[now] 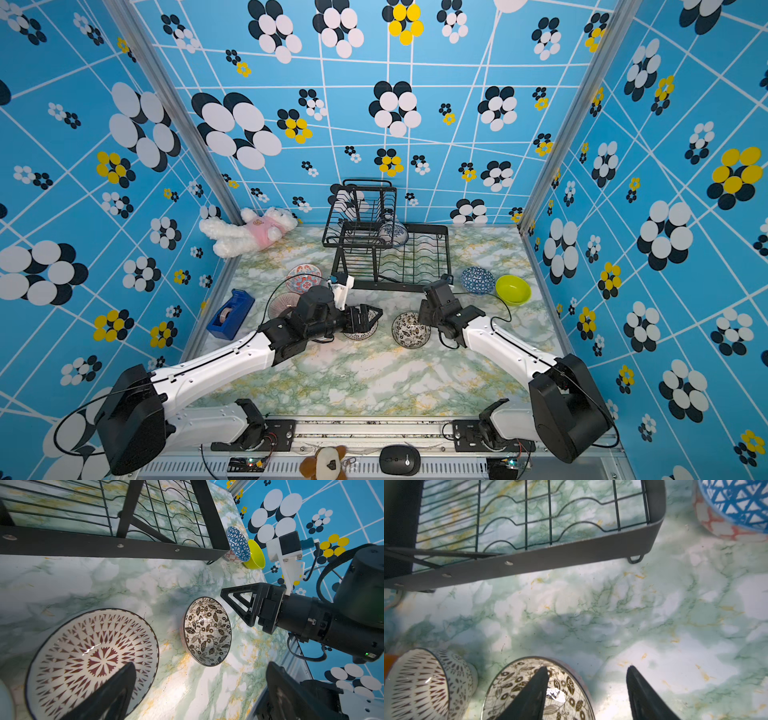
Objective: Load bowls into a dish rack
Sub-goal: Pick up the bowl from the center of the table.
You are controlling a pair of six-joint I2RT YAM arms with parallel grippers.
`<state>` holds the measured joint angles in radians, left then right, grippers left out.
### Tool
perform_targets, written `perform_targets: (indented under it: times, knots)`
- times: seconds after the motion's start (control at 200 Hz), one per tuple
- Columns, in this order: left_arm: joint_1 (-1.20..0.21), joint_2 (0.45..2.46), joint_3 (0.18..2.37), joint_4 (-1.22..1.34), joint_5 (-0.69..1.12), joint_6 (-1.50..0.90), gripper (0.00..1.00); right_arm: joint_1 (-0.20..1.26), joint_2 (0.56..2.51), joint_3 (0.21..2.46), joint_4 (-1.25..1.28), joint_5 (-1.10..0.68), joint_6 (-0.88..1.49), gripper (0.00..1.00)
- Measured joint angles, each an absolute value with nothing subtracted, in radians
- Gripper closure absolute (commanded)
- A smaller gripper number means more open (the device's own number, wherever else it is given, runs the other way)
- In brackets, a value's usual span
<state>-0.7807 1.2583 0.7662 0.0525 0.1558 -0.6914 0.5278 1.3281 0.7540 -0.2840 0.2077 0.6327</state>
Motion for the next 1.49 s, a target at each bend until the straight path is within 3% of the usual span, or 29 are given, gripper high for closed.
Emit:
perform_targets:
  times: [0.46, 0.655, 1.07, 1.29, 1.495]
  knots:
    - [-0.848, 1.386, 0.823, 0.078, 0.141, -0.691, 0.01, 0.552, 1.328, 0.661, -0.271, 0.164, 0.643, 0.65]
    - [-0.854, 1.386, 0.828, 0.077, 0.138, -0.695, 0.01, 0.561, 1.335, 0.648, -0.243, 0.144, 0.654, 0.68]
    - [-0.857, 1.42, 0.872, 0.051, 0.137, -0.712, 0.01, 0.587, 1.384, 0.661, -0.221, 0.125, 0.669, 1.0]
    - [-0.873, 1.469, 0.907, 0.044, 0.13, -0.73, 0.0, 0.587, 1.282, 0.661, -0.281, 0.199, 0.644, 1.0]
    - [-0.898, 1.6, 1.048, 0.012, 0.124, -0.733, 0.06, 0.587, 1.101, 0.662, -0.288, 0.335, 0.581, 1.0]
